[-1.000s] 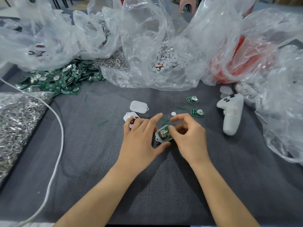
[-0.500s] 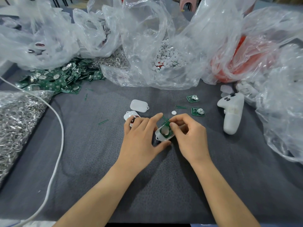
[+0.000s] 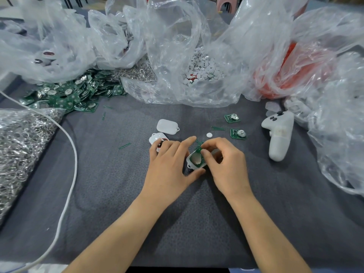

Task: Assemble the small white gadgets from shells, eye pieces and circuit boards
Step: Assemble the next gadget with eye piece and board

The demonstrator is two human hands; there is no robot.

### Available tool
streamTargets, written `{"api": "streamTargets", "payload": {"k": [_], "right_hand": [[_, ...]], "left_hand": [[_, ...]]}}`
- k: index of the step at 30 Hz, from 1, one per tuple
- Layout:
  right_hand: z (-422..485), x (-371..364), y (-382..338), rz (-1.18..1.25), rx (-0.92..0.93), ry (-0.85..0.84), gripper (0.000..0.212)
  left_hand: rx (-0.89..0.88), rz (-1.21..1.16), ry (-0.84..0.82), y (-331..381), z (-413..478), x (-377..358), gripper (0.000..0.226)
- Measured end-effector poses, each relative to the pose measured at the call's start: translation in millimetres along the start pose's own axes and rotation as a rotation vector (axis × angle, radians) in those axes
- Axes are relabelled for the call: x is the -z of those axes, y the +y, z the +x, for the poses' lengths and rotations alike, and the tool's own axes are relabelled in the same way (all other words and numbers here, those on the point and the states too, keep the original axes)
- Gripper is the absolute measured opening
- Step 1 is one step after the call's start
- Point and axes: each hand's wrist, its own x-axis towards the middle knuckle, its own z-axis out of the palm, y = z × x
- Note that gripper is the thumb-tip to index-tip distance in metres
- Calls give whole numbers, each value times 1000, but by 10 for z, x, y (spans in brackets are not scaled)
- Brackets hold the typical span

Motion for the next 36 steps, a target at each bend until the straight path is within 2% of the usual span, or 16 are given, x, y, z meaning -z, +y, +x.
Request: {"api": "streamTargets", "payload": {"k": [13, 18, 20, 33, 36], "right_hand": [[24, -17, 14, -40, -14, -8, 9], [29, -19, 24, -41, -23, -5, 8], [29, -18, 22, -41, -24, -5, 8], [37, -23, 50, -36, -59, -8, 11], [29, -11, 37, 72, -105, 11, 9]], "left_hand": [[-3, -4, 17, 19, -10, 5, 60], [-19, 3, 32, 9, -7, -15, 36], [-26, 0, 24, 8, -12, -19, 32], [-39, -9, 34, 19, 0, -38, 31], [-41, -22, 55, 28, -3, -37, 30]]}}
